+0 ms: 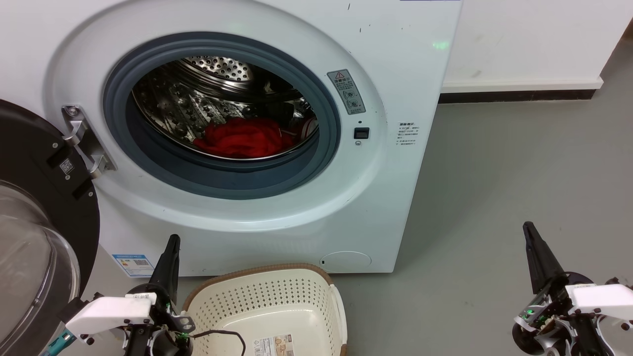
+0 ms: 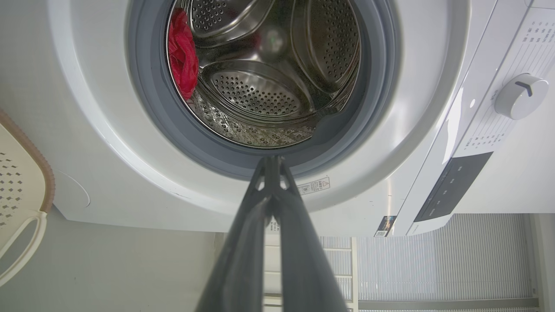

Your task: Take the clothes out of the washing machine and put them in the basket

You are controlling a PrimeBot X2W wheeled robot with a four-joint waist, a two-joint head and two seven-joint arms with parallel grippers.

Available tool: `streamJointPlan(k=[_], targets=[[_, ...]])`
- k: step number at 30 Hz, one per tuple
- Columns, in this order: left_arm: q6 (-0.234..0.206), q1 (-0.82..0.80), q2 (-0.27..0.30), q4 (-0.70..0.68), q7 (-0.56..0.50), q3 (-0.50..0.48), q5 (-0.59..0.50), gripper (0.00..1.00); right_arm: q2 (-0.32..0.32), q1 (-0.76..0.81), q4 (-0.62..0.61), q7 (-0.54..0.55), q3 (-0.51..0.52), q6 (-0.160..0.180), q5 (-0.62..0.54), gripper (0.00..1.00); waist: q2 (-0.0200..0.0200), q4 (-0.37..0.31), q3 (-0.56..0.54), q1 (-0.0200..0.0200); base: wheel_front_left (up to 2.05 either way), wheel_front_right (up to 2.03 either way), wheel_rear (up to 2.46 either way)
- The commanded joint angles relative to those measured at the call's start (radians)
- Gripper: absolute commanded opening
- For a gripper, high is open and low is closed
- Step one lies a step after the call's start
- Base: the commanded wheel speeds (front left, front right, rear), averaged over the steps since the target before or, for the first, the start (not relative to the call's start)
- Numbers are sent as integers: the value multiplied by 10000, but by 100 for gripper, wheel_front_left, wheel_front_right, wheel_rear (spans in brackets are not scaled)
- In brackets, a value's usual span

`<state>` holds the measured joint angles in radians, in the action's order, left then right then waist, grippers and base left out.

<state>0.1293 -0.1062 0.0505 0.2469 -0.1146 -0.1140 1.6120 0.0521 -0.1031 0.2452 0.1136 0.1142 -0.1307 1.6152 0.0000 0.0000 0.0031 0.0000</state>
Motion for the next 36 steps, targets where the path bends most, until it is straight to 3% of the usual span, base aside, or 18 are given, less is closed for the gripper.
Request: streamJointPlan(k=[1,10,11,25,36], targets=[[50,-71,-7,-16,-6,-8,16,0,-32,-130,11,-1,-9,0,-54,0,0,0,0,0,0,0,0],[49,-71,-7,-16,-6,-8,16,0,-32,-130,11,-1,-9,0,-54,0,0,0,0,0,0,0,0],[-4,12,-2,25,4,9,-1,100,0,17,19,-5,0,-2,0,100,0,0,1,0,0,0,0],[-8,-83,24,-252,650,790,-569,100,-5,357,-555,-646,-77,0,-634,100,0,-17,26,0,0,0,0],[-3,-215,-3,-824,1135,927,-2668,100,-5,475,-1210,-1129,-51,0,-3076,100,0,-71,53,0,0,0,0]])
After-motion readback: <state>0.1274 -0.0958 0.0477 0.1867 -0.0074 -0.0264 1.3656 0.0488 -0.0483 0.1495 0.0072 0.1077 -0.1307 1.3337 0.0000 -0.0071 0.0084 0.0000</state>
